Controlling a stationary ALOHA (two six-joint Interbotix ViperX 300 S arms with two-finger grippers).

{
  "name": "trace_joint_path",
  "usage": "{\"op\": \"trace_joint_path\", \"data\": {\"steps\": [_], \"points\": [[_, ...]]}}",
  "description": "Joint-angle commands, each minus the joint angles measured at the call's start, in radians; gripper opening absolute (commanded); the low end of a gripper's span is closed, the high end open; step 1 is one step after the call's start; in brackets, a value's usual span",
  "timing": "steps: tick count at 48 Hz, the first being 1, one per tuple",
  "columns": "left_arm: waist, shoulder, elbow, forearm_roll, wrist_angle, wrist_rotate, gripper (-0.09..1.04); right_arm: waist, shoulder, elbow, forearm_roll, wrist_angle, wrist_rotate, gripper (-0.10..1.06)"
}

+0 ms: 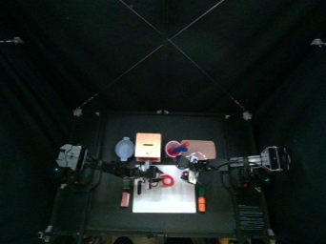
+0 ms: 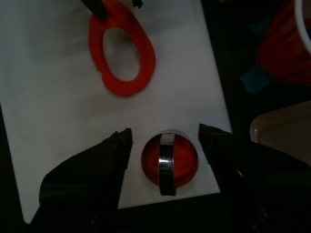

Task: Get the cutter from the drawer then cut the dough then place the extra dough in the bowl
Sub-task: Place the extra dough in the bowl

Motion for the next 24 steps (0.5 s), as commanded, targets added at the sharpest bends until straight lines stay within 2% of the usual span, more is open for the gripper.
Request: {"op": "trace_joint_path", "data": {"steps": [1, 24], "points": [[0.0, -0.034, -0.009, 0.002, -0.012, 0.002, 0.75, -0.003, -0.012, -0.02, 0.002, -0.008, -0.002, 0.92], [-0.008, -0.049, 0.002, 0.002, -0.02, 0.002, 0.75, -0.005, 0.005, -0.021, -0.002, -0.021, -0.002, 0.92]]}}
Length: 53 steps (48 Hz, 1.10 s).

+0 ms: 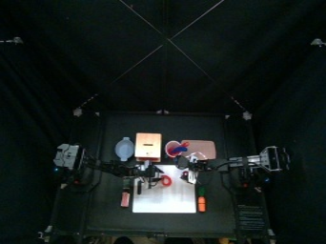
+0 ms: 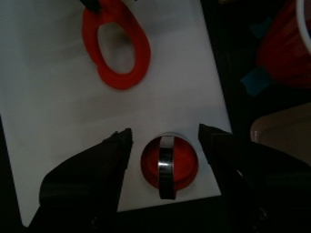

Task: Get the cutter from the drawer then cut the dough then place the extra dough in the bowl
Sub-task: Place the extra dough in the bowl

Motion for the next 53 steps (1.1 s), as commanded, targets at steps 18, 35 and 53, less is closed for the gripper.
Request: {"op": "trace_joint_path", "data": {"steps": [18, 35, 53], "points": [[-0.02, -0.095, 0.003, 0.005, -0.012, 0.006, 0.75, -0.005, 0.005, -0.034, -0.002, -0.008, -0.003, 0.92], [-0.025, -0.118, 0.02, 0.015, -0.046, 0.006, 0.75, -0.005, 0.021, -0.046, -0.002, -0.008, -0.003, 0.92], [-0.041, -0.123, 0.023, 0.029, -0.175, 0.012, 0.75, -0.008, 0.025, -0.046, -0.002, -0.008, -0.003, 0.92]]}}
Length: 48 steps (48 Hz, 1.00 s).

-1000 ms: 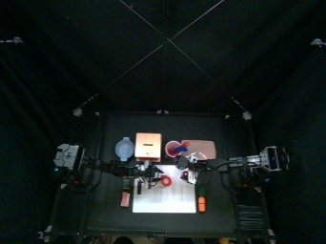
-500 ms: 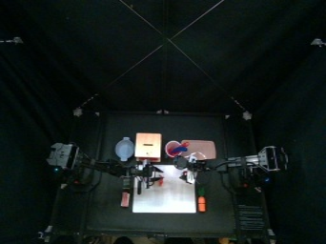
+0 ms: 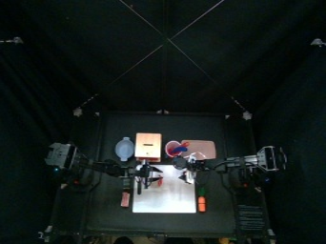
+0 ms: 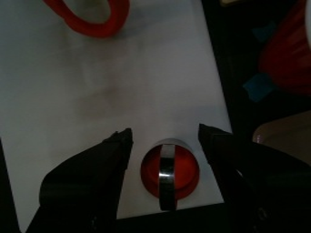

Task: Get the cutter from the drawer then cut the dough then place the extra dough in the bowl
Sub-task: Place the extra dough in the bowl

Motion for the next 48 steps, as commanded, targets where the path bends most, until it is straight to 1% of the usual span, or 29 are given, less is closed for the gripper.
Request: {"op": "trace_joint_path", "data": {"steps": [1, 6, 13, 34, 41, 45, 48], "points": [[0.0, -0.014, -0.035, 0.021, -0.067, 0.008, 0.75, -0.006, -0.011, -0.02, 0.0, -0.008, -0.002, 0.92], [0.0, -0.008, -0.054, 0.061, -0.072, 0.017, 0.75, -0.006, -0.012, -0.021, 0.0, -0.008, 0.0, 0.92], [0.0, 0.009, -0.034, 0.054, -0.074, 0.012, 0.75, -0.006, -0.011, -0.023, 0.002, -0.008, 0.0, 0.92], [-0.028, 0.021, 0.066, -0.107, -0.061, 0.014, 0.75, -0.008, 0.023, -0.038, 0.0, -0.018, -0.003, 0.92], [-0.035, 0.014, 0.054, -0.114, -0.069, 0.02, 0.75, -0.008, 0.035, -0.043, 0.0, -0.02, -0.005, 0.92], [-0.035, 0.021, 0.021, -0.095, -0.08, 0.023, 0.75, -0.008, 0.038, -0.043, 0.0, -0.02, -0.005, 0.92], [-0.032, 0.035, -0.018, -0.051, -0.08, 0.026, 0.75, -0.008, 0.038, -0.044, 0.0, -0.018, -0.005, 0.92]]}}
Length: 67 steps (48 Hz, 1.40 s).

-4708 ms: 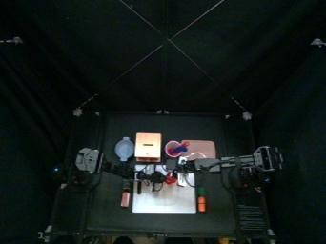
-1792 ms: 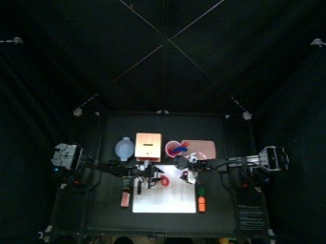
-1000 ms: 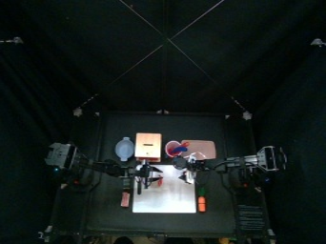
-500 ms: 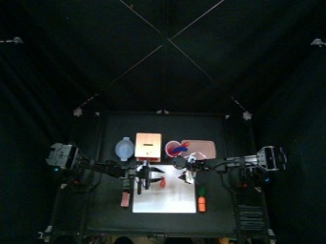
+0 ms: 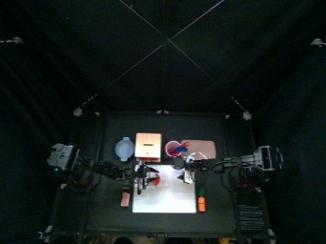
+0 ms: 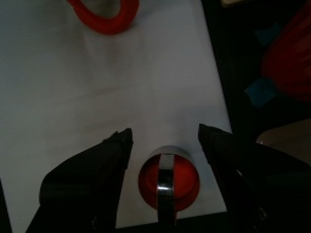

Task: Get the cutter from the drawer then cut the dough then place the extra dough in the bowl
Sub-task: Place the extra dough in the bowl

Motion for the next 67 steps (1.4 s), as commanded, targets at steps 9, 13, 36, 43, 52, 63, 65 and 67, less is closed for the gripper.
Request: {"op": "trace_joint_path", "data": {"steps": [9, 13, 36, 43, 52, 63, 65, 67], "points": [[0.002, 0.026, -0.158, 0.178, -0.006, 0.009, 0.75, -0.005, -0.012, -0.021, 0.0, -0.006, -0.002, 0.92], [0.003, 0.025, -0.152, 0.186, -0.005, 0.003, 0.75, -0.005, -0.012, -0.021, 0.0, -0.003, 0.0, 0.92], [-0.017, 0.058, -0.063, -0.031, 0.086, 0.011, 0.76, -0.017, -0.012, -0.021, 0.0, -0.006, -0.003, 0.92], [-0.017, 0.098, -0.141, -0.009, 0.275, 0.011, 0.76, -0.015, -0.011, -0.02, 0.0, -0.006, -0.002, 0.92], [-0.006, 0.13, -0.213, 0.012, 0.459, 0.021, 0.76, -0.014, -0.009, -0.015, 0.0, -0.006, 0.0, 0.92], [0.0, 0.135, -0.221, 0.015, 0.483, 0.028, 0.76, -0.014, -0.009, -0.011, 0.0, -0.006, -0.002, 0.92], [0.002, 0.137, -0.219, 0.015, 0.485, 0.028, 0.77, -0.014, -0.009, -0.011, 0.0, -0.006, -0.002, 0.92], [0.006, 0.137, -0.219, 0.014, 0.486, 0.028, 0.77, -0.014, -0.009, -0.011, 0.0, -0.008, -0.002, 0.92]]}}
